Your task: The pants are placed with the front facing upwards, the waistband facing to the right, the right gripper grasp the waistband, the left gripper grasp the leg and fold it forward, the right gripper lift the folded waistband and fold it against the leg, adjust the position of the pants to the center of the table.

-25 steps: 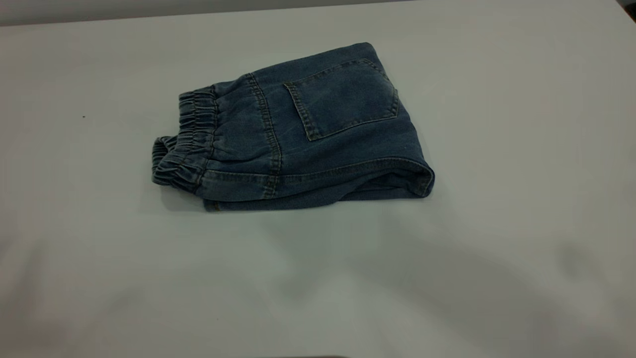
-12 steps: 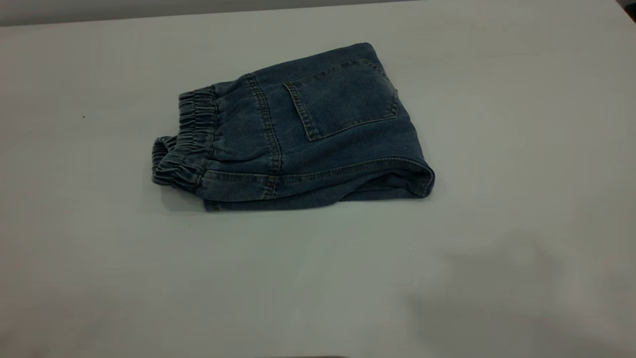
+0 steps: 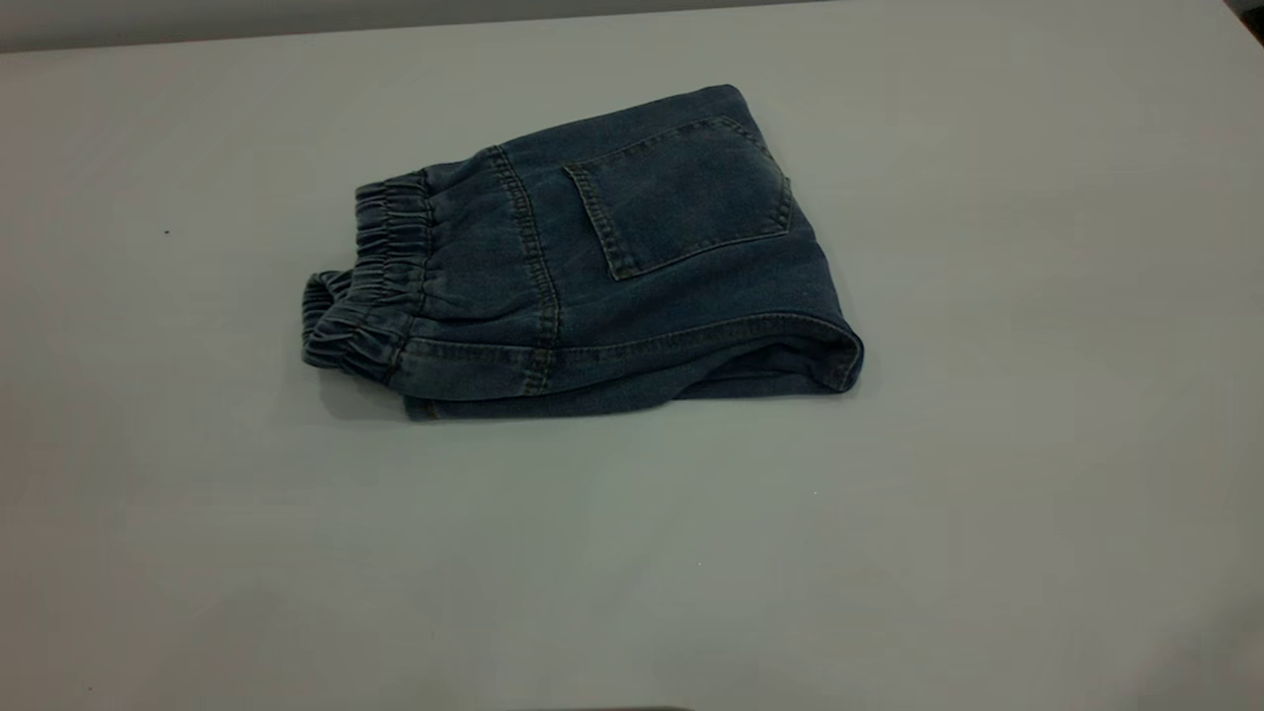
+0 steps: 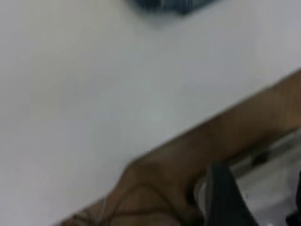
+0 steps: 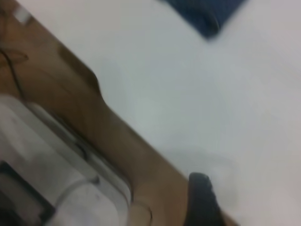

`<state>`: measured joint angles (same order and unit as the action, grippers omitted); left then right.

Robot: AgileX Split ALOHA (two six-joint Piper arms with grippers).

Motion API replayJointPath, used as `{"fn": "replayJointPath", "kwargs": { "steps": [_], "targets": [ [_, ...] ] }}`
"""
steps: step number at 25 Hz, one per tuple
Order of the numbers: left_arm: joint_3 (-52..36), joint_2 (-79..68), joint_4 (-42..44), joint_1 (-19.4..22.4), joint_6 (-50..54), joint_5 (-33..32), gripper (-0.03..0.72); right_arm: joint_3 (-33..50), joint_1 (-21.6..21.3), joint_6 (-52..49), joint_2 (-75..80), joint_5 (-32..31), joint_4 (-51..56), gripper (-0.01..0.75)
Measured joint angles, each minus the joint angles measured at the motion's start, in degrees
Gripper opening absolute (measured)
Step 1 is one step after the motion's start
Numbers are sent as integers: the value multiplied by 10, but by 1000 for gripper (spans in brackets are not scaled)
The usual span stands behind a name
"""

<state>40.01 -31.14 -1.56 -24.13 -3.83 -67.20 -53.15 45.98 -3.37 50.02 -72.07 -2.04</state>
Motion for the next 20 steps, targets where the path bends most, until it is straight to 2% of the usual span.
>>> {"fn": "replayJointPath", "kwargs": {
  "steps": [3,9,20],
  "targets": [
    [-46,27,0,0,7,0,356,87,0,-37,-45,8,-13,398],
    [-93,91,0,0,24,4,358,226,0,-64,-152,63,0,400],
    [-119,149,-2,0,26,31,358,260,0,-57,-323,80,20,400]
  ]
}}
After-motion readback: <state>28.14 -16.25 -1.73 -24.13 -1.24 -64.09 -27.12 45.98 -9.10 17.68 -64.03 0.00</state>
